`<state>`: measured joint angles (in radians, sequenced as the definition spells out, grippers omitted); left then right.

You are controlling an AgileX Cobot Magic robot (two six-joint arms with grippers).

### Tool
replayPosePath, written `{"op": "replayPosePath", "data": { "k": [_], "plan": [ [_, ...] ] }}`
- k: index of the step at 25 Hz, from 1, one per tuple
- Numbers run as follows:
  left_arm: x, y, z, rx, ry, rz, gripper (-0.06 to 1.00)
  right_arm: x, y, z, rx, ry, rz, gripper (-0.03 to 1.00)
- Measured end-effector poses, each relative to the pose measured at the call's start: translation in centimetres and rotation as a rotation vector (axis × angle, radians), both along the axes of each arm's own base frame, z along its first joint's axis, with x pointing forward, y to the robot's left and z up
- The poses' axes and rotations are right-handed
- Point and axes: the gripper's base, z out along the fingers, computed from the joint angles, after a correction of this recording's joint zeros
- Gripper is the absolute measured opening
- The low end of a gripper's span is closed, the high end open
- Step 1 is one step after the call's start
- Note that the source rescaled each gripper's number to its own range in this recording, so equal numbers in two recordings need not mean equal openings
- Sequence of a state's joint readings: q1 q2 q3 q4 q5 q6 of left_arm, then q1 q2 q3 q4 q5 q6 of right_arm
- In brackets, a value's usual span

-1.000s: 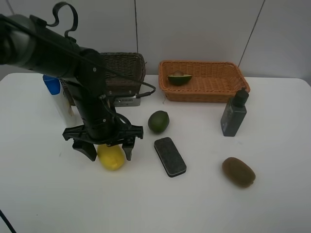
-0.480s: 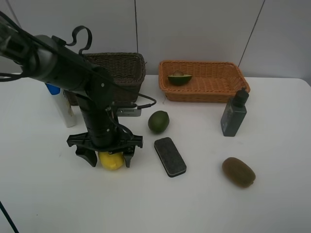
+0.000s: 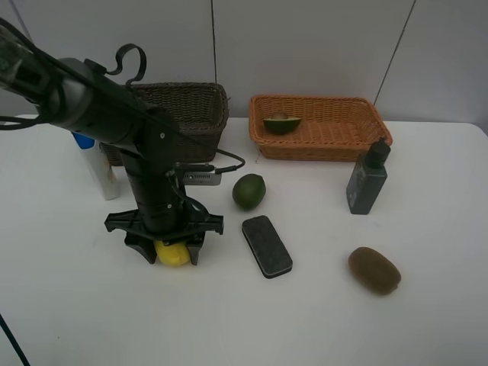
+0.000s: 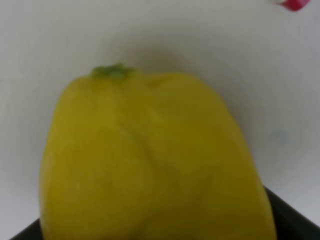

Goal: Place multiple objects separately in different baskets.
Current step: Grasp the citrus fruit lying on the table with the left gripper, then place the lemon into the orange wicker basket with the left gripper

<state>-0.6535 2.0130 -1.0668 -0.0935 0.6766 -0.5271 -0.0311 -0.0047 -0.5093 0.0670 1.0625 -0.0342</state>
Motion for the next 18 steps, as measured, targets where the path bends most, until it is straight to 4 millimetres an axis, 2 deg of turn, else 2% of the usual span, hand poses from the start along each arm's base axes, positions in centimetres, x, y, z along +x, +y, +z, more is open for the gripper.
{"op": "replayPosePath", "data": {
  "k": [4, 7, 14, 18],
  "plan": [
    [-0.2, 0.2, 0.7, 0.009, 0.016, -0.006, 0.73, 0.0, 0.0, 0.0, 0.0, 0.0, 0.0, 1.0],
    [-0.3, 0.1, 2.5, 0.003, 0.016, -0.029, 0.73, 0.0, 0.0, 0.0, 0.0, 0.0, 0.0, 1.0],
    [0.4, -0.5, 9.2, -0.058, -0.044, -0.139, 0.73, 0.0, 0.0, 0.0, 0.0, 0.0, 0.0, 1.0],
    [2.0, -1.7, 12.1, -0.12, -0.139, -0.199, 0.73, 0.0, 0.0, 0.0, 0.0, 0.0, 0.0, 1.0]
  ]
}}
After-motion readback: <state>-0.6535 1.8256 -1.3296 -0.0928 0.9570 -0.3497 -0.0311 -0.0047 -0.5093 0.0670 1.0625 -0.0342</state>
